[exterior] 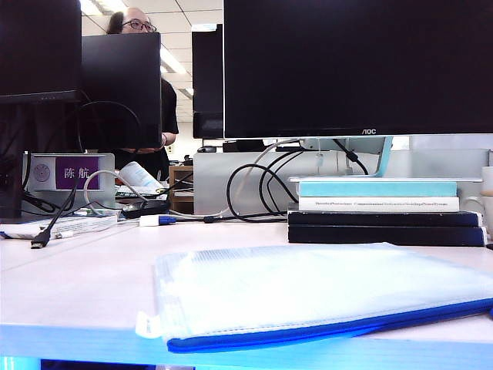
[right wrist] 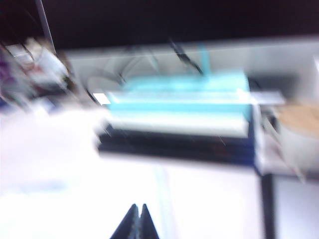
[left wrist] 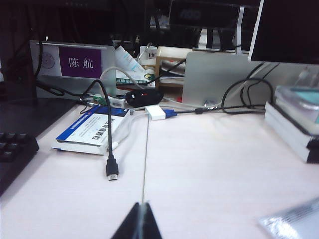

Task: Pick up the transparent plastic file bag with a blue zipper and close its zipper.

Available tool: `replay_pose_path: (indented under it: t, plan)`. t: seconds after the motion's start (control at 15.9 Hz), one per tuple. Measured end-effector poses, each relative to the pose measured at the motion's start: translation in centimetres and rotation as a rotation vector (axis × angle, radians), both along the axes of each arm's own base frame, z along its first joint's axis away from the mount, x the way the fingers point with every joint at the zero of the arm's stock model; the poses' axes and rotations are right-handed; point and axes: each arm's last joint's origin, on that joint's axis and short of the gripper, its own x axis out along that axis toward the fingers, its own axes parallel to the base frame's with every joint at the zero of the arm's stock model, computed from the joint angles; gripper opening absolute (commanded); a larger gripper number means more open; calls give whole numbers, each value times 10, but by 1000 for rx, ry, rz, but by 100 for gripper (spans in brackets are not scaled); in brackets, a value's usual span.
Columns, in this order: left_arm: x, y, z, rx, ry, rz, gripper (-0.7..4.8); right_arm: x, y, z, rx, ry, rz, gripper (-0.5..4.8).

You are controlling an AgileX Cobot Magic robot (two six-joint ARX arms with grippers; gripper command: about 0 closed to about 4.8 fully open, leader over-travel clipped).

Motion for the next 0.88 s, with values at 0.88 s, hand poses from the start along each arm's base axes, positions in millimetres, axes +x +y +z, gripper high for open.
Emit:
replay_pose_path:
  t: [0.88]
  plan:
    - [2,3,-23,73,132,-10,-5,0,-9,-14,-11,141,-111,-1]
